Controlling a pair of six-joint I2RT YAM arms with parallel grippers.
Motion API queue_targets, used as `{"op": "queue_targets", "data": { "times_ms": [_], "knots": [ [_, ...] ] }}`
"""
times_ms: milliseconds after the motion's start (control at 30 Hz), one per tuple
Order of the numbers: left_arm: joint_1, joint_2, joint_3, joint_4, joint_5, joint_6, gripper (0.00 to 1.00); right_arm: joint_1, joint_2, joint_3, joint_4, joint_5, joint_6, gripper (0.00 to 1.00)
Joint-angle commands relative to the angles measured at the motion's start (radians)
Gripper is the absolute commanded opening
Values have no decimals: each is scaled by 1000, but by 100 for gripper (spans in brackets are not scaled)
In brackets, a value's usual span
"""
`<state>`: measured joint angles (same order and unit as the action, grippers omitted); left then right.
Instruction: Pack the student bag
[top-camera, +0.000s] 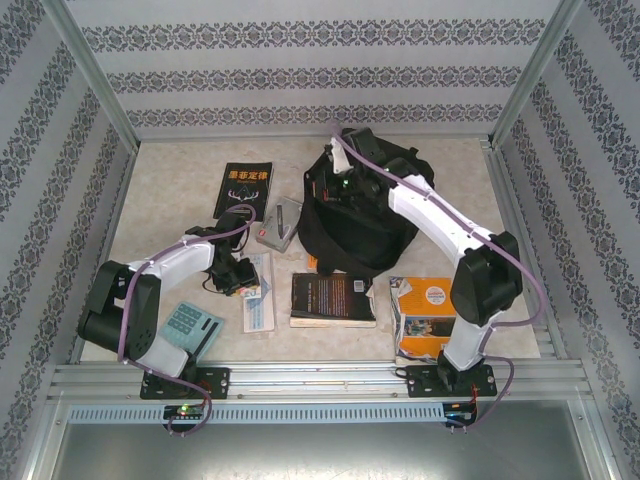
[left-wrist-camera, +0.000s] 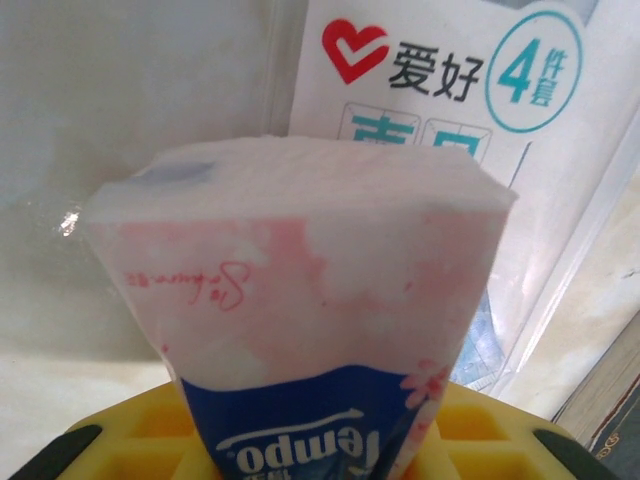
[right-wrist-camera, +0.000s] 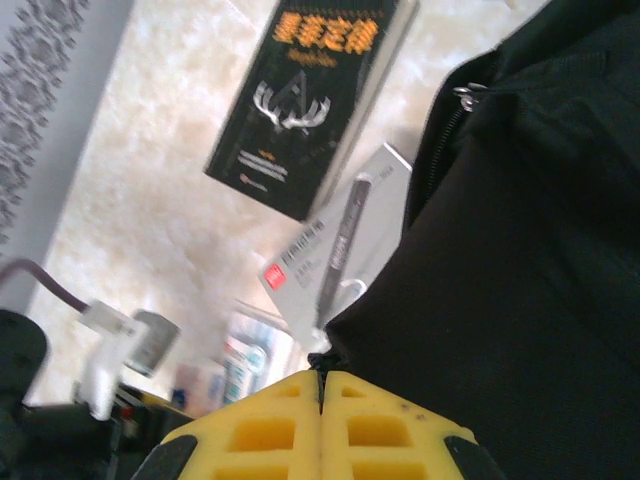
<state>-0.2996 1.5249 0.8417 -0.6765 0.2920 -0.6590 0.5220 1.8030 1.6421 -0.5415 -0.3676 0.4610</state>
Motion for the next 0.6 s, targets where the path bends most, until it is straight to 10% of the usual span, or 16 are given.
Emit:
{"op": "queue_targets", "data": {
  "times_ms": [0, 233, 333, 567],
  "knots": [
    [5, -22, -14, 28, 8, 1, 28, 30, 52, 106, 20, -82, 65, 0],
    [6, -24, -12, 40, 25, 4, 28, 87, 177, 197, -187, 27, -166, 3],
    [7, -23, -15, 43, 32, 3, 28, 119, 147, 177, -222, 153, -286, 34],
    [9, -20, -12, 49, 45, 0, 28, 136, -12, 12, -185, 327, -427, 58]
  ]
}}
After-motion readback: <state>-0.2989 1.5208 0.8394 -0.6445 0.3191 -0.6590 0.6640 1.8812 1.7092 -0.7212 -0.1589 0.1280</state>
